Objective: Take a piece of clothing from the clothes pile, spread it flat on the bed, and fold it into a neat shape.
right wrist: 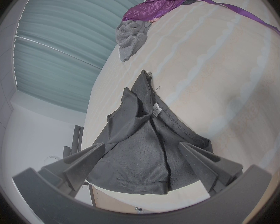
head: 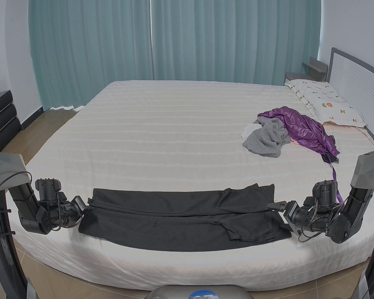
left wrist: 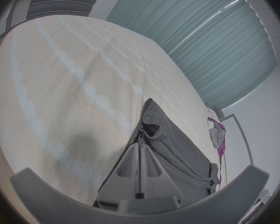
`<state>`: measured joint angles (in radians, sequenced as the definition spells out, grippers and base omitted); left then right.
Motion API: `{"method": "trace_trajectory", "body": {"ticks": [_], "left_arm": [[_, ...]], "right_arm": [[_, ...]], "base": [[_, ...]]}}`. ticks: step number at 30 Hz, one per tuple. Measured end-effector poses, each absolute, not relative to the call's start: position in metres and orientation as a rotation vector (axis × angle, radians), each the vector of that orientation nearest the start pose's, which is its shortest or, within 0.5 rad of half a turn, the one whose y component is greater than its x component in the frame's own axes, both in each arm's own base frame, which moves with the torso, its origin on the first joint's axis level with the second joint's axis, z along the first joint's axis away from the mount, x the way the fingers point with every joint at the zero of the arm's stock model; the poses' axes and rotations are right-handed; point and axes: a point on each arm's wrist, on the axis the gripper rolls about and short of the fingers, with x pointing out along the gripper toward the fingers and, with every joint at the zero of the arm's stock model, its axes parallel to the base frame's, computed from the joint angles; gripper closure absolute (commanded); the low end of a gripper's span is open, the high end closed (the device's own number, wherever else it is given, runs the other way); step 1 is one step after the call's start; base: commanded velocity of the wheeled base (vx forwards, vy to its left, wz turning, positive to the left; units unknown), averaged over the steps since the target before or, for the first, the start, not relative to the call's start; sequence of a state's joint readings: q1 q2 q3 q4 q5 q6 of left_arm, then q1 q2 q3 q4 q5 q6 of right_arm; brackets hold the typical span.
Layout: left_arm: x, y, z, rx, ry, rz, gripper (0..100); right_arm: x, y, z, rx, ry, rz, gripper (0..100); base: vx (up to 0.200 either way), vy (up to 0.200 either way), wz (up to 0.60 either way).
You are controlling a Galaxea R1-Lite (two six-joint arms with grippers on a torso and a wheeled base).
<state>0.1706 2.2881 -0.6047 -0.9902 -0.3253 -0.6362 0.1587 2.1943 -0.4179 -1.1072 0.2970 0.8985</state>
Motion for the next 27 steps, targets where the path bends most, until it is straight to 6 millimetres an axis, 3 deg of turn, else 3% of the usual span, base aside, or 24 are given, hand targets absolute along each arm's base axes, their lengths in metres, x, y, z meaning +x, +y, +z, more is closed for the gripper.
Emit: {"method": "trace_trajectory", "body": {"ticks": [1, 13, 21, 27], "left_arm": [[0.327, 0.049, -0.021, -0.781, 0.705, 0.071, 0], [0.324, 0.049, -0.018, -0.793, 0.703, 0.076, 0], [0.312, 0.058, 0.007, -0.810, 0.655, 0.052, 0], [0.323, 0.058, 0.020, -0.799, 0.626, 0.030, 0]], "right_arm": [[0.289, 0.053, -0.007, 0.894, 0.827, 0.106, 0], [0.290, 0.044, -0.009, 0.917, 0.826, 0.079, 0], [0.287, 0.041, -0.009, 0.951, 0.834, 0.058, 0], [0.286, 0.039, -0.008, 0.988, 0.843, 0.056, 0]], "base": [[0.000, 0.000, 0.00], [0.000, 0.000, 0.00], [0.000, 0.000, 0.00], [0.000, 0.000, 0.00]]}}
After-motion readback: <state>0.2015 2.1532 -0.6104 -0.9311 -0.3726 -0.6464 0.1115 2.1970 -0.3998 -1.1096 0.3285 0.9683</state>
